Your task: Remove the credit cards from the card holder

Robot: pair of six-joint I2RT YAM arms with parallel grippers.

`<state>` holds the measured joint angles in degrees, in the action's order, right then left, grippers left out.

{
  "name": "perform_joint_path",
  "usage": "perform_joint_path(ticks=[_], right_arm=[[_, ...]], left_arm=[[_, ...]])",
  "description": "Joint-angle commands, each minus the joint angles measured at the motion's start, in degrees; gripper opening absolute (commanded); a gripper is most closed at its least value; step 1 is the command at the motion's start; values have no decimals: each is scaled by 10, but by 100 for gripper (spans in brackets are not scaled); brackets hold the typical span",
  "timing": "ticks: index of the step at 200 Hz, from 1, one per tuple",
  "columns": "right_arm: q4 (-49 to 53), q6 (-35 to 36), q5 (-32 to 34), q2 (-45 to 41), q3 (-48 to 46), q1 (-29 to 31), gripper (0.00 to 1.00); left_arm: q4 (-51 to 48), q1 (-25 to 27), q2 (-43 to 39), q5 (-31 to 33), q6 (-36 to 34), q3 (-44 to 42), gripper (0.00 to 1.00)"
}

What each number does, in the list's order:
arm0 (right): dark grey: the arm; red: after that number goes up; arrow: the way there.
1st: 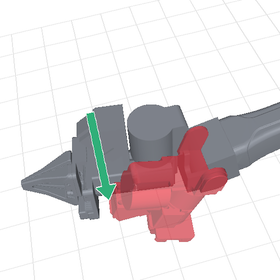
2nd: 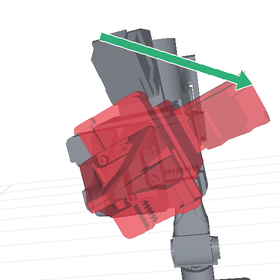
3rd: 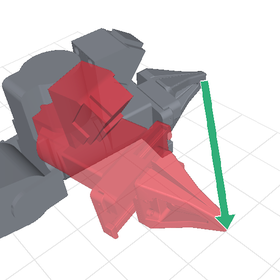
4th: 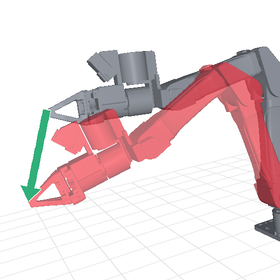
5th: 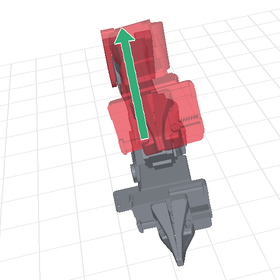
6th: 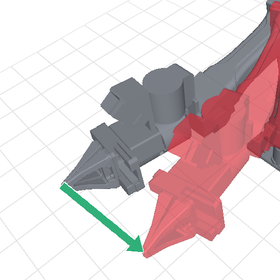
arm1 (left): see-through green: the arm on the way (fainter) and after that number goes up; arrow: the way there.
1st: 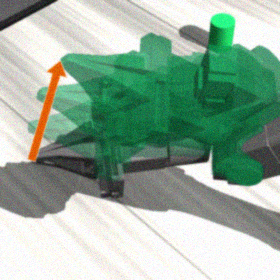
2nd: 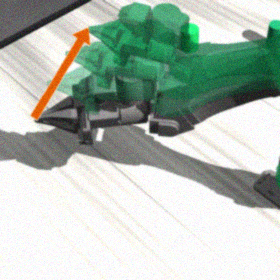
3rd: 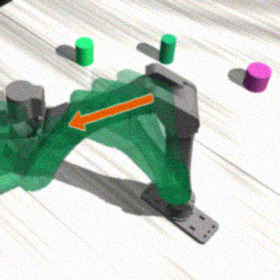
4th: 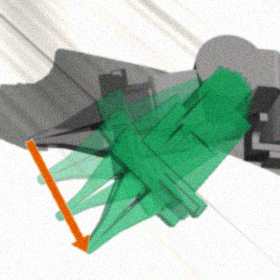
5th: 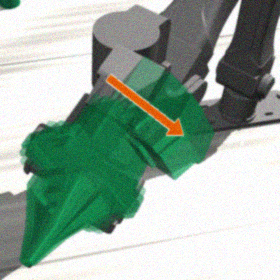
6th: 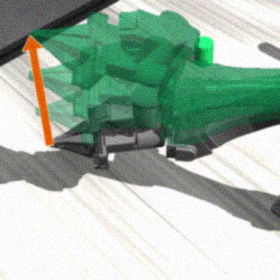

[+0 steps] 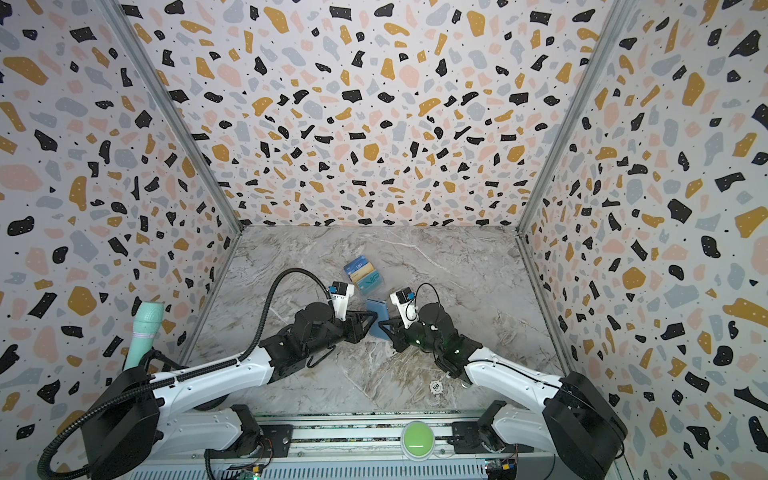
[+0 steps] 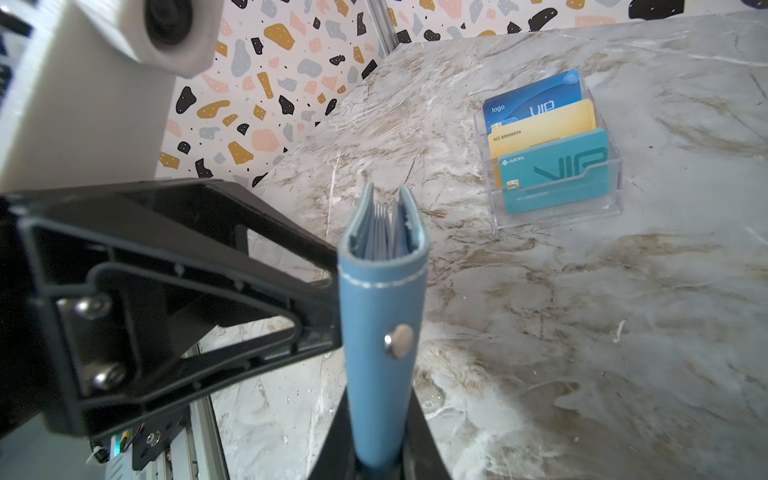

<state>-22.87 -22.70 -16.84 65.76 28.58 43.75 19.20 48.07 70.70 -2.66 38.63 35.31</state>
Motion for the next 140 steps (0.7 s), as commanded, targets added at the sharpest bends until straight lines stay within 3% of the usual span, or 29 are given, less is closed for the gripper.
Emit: perform_joint_path(ticks=[1,91,140], right_arm=[[-61,12,-21,-32,0,10,0],[-78,18,6,-60,-14,18,0],[-83,21,17,-65,-16,18,0]], left_arm=[[-5,1,10,-4,1,17,36],[-13,7,51,-44,-1,50,41],[-33,11,58,-25,-8,51,42]])
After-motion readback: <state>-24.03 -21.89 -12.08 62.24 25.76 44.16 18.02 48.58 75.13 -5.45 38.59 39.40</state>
